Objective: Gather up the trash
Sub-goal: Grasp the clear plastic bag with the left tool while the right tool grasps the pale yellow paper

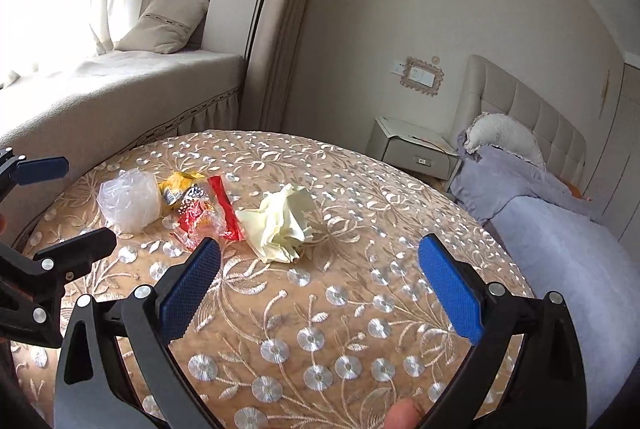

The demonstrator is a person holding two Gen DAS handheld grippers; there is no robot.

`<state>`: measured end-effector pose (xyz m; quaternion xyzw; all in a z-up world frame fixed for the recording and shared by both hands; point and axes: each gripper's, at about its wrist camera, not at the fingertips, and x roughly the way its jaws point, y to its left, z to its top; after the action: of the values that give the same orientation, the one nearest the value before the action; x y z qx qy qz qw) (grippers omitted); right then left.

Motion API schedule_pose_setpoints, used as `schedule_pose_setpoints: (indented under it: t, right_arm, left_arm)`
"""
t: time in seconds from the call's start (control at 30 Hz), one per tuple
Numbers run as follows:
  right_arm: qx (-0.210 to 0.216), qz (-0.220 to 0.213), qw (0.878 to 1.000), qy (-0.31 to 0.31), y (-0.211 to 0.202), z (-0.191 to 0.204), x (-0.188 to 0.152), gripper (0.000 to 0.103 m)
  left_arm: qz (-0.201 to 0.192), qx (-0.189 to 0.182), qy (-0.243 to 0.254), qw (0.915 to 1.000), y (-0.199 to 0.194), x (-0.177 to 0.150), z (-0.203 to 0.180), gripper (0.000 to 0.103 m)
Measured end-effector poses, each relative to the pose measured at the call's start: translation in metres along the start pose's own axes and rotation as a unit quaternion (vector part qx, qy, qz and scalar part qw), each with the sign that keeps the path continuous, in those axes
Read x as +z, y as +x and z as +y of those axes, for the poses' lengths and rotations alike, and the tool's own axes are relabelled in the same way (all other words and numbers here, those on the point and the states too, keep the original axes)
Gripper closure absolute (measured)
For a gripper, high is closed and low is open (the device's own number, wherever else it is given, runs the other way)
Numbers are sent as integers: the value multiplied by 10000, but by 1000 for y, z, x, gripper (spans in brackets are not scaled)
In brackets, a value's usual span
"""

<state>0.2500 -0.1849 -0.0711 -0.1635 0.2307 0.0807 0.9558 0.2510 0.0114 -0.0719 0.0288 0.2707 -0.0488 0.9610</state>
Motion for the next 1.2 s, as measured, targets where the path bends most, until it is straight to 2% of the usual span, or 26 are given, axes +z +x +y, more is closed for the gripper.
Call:
schedule_pose_setpoints:
  t: [0.13,0.27,0.37,0.5,0.7,0.73,0.77,0.83,0.97,1.0,1.07,1.1,1.13,1.2]
  right_arm:
    - [-72,37,9997,-226,25,15,9,4]
    - [-20,158,9994,-305,48,21,12,4]
    - [47,198,9995,-261,63,21,18,4]
    - [-13,337,9993,-147,87,19,24,4]
    - [-151,613,9979,-129,120,18,22,4]
    - [-112,680,9976,-88,125,17,21,5]
    - [-89,729,9973,-48,129,16,20,4]
    - [-65,834,9965,35,138,14,19,4]
    - [180,1158,9927,268,155,9,16,6]
    - [257,1247,9914,317,159,9,15,11]
    - [413,1447,9881,314,166,13,10,48]
    - [578,1564,9856,273,169,15,8,62]
    - [708,1689,9828,219,172,19,6,70]
    - [667,1608,9846,140,167,23,6,72]
  left_arm:
    - [250,341,-29,9991,25,3,18,5]
    - [411,286,-239,9985,41,2,36,5]
    - [490,443,-279,9974,53,4,47,5]
    - [641,393,-342,9966,72,7,55,5]
    - [1182,284,-595,9908,107,6,68,6]
    - [1255,301,-626,9897,112,6,70,10]
    - [1319,301,-627,9888,117,5,71,21]
    - [1452,320,-622,9869,126,1,73,31]
    - [1484,306,-625,9865,131,-1,74,41]
    - [1487,304,-620,9865,131,0,74,43]
    - [1483,290,-608,9866,131,0,73,52]
    - [1467,303,-589,9870,130,0,72,54]
    - [1461,335,-563,9871,129,0,71,59]
    - [1436,377,-553,9874,127,0,69,65]
